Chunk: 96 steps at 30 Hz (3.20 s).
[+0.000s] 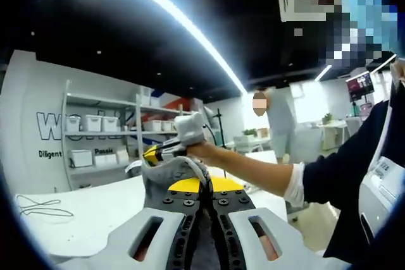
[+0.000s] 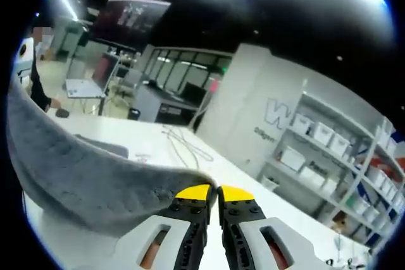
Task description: Open the folded towel by lifting each exposed corner and separating the folded layers until the towel lies flat within the target outline without major curled edges
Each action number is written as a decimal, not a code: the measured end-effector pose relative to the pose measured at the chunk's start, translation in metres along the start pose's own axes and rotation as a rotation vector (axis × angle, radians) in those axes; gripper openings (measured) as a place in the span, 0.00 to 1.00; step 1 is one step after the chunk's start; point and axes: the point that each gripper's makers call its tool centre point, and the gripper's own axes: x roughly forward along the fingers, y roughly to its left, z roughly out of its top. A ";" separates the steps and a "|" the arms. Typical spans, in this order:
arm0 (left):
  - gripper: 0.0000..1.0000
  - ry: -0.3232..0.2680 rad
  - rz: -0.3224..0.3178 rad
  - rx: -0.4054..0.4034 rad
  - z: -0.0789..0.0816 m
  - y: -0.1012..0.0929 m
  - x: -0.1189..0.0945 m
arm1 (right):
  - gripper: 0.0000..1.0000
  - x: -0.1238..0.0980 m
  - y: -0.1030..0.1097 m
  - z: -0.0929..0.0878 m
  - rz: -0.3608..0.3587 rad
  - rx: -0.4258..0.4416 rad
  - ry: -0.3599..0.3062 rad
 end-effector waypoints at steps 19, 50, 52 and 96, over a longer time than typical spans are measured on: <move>0.02 0.034 -0.062 -0.031 -0.025 -0.015 0.018 | 0.01 -0.026 -0.001 -0.040 -0.013 0.031 0.077; 0.02 0.131 -0.175 -0.080 -0.072 -0.052 0.054 | 0.01 -0.043 -0.012 -0.105 -0.035 0.130 0.143; 0.02 0.136 -0.182 -0.081 -0.075 -0.054 0.055 | 0.01 -0.046 -0.014 -0.108 -0.038 0.136 0.147; 0.02 0.246 -0.376 -0.128 -0.149 -0.135 0.110 | 0.01 -0.061 -0.020 -0.192 -0.031 0.157 0.249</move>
